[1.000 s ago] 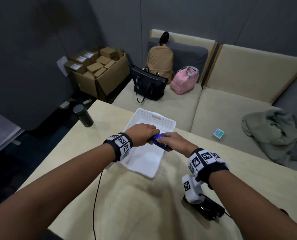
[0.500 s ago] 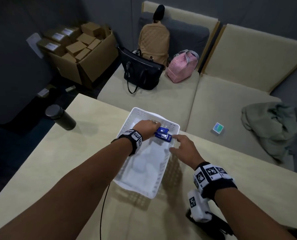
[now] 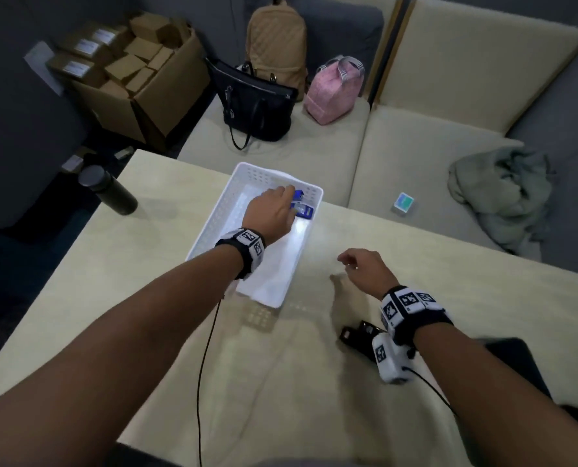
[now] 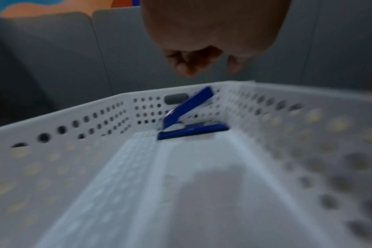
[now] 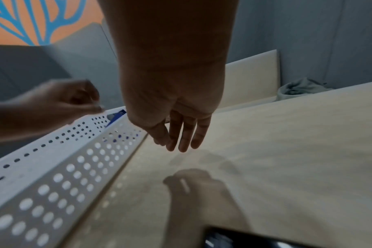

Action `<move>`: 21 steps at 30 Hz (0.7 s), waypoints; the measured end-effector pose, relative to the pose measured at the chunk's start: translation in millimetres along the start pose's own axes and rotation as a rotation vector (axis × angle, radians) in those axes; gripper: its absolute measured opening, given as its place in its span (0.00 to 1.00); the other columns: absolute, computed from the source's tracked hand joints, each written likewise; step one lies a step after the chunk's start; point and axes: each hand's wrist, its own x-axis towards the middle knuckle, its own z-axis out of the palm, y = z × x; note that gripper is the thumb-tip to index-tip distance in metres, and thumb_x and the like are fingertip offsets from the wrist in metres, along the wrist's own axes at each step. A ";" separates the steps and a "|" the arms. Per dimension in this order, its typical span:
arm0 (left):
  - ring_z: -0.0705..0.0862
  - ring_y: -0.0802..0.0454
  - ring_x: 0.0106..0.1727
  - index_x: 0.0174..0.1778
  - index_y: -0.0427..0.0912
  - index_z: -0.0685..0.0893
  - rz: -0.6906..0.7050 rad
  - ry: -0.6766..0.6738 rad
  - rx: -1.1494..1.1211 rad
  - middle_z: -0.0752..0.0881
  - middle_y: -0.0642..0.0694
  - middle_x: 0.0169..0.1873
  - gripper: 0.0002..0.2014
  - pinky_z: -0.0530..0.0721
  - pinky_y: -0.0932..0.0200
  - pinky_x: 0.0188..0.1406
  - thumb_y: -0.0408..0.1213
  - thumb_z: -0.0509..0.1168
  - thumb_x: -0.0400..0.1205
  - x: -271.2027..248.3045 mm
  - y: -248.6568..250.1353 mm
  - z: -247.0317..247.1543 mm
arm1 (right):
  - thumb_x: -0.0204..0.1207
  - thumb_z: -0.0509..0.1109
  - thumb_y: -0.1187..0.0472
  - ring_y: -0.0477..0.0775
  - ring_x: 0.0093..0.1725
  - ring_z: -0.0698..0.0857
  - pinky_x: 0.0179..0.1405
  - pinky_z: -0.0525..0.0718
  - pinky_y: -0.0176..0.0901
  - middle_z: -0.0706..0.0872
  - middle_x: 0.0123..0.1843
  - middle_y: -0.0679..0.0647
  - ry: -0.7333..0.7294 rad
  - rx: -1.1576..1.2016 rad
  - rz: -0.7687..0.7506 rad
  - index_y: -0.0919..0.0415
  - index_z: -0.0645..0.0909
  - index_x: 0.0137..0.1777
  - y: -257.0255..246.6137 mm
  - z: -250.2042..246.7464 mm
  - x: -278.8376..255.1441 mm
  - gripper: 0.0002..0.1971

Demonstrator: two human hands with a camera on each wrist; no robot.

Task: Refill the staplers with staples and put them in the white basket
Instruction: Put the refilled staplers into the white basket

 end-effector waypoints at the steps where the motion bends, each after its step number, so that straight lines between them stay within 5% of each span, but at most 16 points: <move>1: 0.85 0.35 0.45 0.57 0.37 0.78 0.051 0.012 -0.083 0.87 0.37 0.47 0.12 0.76 0.49 0.34 0.39 0.61 0.82 -9.0 18.6 -5.7 | 0.74 0.62 0.73 0.61 0.58 0.86 0.63 0.82 0.50 0.90 0.55 0.60 -0.021 -0.011 0.035 0.60 0.87 0.56 12.5 -2.2 -12.7 0.16; 6: 0.85 0.39 0.49 0.59 0.42 0.79 0.331 -0.281 -0.207 0.87 0.42 0.52 0.13 0.80 0.49 0.44 0.41 0.64 0.80 -58.4 118.5 3.3 | 0.76 0.68 0.61 0.62 0.61 0.83 0.61 0.79 0.47 0.87 0.59 0.61 -0.089 -0.092 0.181 0.61 0.84 0.61 81.2 -6.2 -78.8 0.14; 11: 0.82 0.38 0.58 0.67 0.46 0.75 0.250 -0.782 -0.145 0.78 0.39 0.61 0.26 0.81 0.47 0.54 0.46 0.73 0.73 -115.4 178.6 60.2 | 0.80 0.66 0.56 0.63 0.59 0.84 0.56 0.78 0.46 0.88 0.58 0.63 -0.048 -0.037 0.190 0.61 0.85 0.61 122.6 11.9 -127.1 0.14; 15: 0.81 0.36 0.58 0.63 0.45 0.74 0.175 -0.716 -0.128 0.82 0.39 0.57 0.27 0.83 0.44 0.52 0.44 0.75 0.70 -145.0 189.7 82.5 | 0.79 0.69 0.53 0.59 0.50 0.87 0.48 0.82 0.47 0.91 0.49 0.60 -0.026 0.009 0.182 0.61 0.88 0.51 134.6 19.4 -147.2 0.12; 18: 0.82 0.39 0.60 0.68 0.49 0.75 0.064 -0.719 -0.183 0.85 0.42 0.59 0.34 0.82 0.43 0.59 0.55 0.75 0.68 -152.7 189.5 84.0 | 0.78 0.70 0.53 0.59 0.48 0.85 0.46 0.79 0.45 0.88 0.49 0.61 0.008 0.022 0.188 0.59 0.86 0.46 136.2 24.6 -149.1 0.10; 21: 0.83 0.41 0.59 0.67 0.50 0.80 -0.068 -0.694 -0.360 0.87 0.42 0.57 0.29 0.81 0.47 0.61 0.59 0.70 0.71 -152.4 184.6 83.7 | 0.80 0.68 0.55 0.59 0.50 0.81 0.47 0.74 0.44 0.81 0.51 0.59 0.026 0.051 0.201 0.56 0.79 0.42 131.2 25.6 -145.6 0.07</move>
